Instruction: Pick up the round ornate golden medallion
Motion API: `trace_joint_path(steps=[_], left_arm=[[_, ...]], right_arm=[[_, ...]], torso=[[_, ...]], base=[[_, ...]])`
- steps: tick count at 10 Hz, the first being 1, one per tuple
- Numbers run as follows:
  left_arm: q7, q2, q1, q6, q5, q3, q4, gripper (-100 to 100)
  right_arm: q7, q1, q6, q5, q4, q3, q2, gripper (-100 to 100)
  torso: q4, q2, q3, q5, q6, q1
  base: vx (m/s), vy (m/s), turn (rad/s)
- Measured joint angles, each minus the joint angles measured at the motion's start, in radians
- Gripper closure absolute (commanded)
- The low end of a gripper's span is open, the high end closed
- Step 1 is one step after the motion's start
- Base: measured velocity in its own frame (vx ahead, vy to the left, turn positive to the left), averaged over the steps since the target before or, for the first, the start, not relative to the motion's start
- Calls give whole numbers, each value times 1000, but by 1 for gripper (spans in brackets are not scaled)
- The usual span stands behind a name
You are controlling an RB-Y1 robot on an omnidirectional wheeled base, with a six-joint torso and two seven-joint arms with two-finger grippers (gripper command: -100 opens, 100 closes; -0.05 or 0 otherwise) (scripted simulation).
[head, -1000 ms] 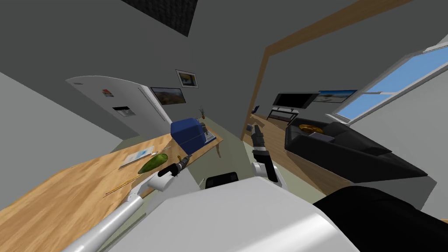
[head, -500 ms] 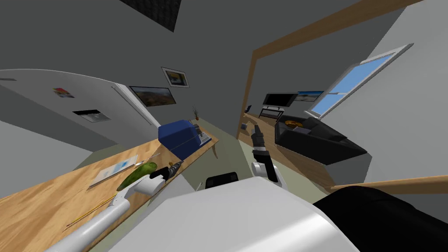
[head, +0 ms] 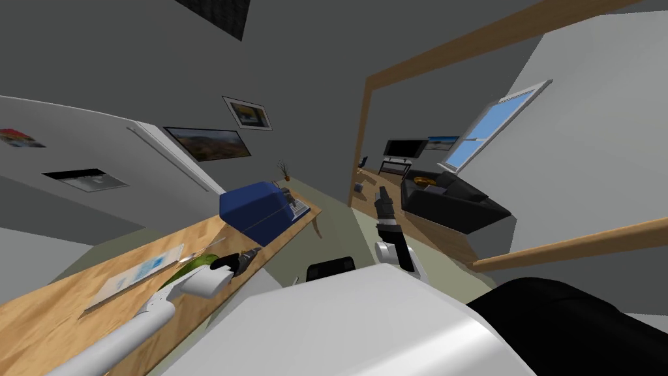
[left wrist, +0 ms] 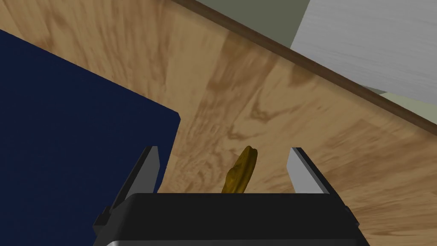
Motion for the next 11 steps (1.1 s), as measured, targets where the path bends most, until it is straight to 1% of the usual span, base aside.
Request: trace_joint_path(steps=[1, 2, 3, 4, 5, 6, 7, 8, 9, 11], left_arm=[[8, 29, 8, 14, 10, -5, 9, -100], [16, 51, 2, 33, 22, -13, 28, -100], [17, 67, -15, 53, 38, -25, 56, -100], [35, 82, -4, 69, 27, -26, 61, -100], [37, 92, -4, 67, 39, -36, 93, -100], [25, 103, -19, 69, 61, -48, 124, -100], [38, 120, -12, 84, 55, -47, 121, -100], [43, 122, -11, 88, 54, -47, 120, 0], [43, 122, -11, 87, 54, -47, 120, -100], [39, 86, -9, 74, 29, -37, 153, -100]], right_arm=[[0, 0, 0, 0, 0, 0, 0, 0], [0, 0, 0, 0, 0, 0, 0, 0], [0, 0, 0, 0, 0, 0, 0, 0], [0, 0, 0, 0, 0, 0, 0, 0], [0, 0, 0, 0, 0, 0, 0, 0], [0, 0, 0, 0, 0, 0, 0, 0], [0, 0, 0, 0, 0, 0, 0, 0], [0, 0, 0, 0, 0, 0, 0, 0], [0, 0, 0, 0, 0, 0, 0, 0], [0, 0, 0, 0, 0, 0, 0, 0]], torso=[[0, 0, 0, 0, 0, 0], [0, -1, 0, 0, 0, 0], [0, -1, -1, 0, 0, 0], [0, -1, -1, 0, 0, 0], [0, -1, 0, 0, 0, 0], [0, -1, -1, 0, 0, 0], [0, -1, 0, 0, 0, 0], [0, 0, 0, 0, -1, 0], [0, 1, 0, 0, -1, 0], [0, -1, 0, 1, -1, 3]], base=[[25, -9, -220], [30, -9, -169], [26, -11, -176], [25, -6, -137], [26, -4, -97], [26, -9, -134], [12, -2, -26], [0, 0, 0], [24, 30, -34], [24, 49, -33]])
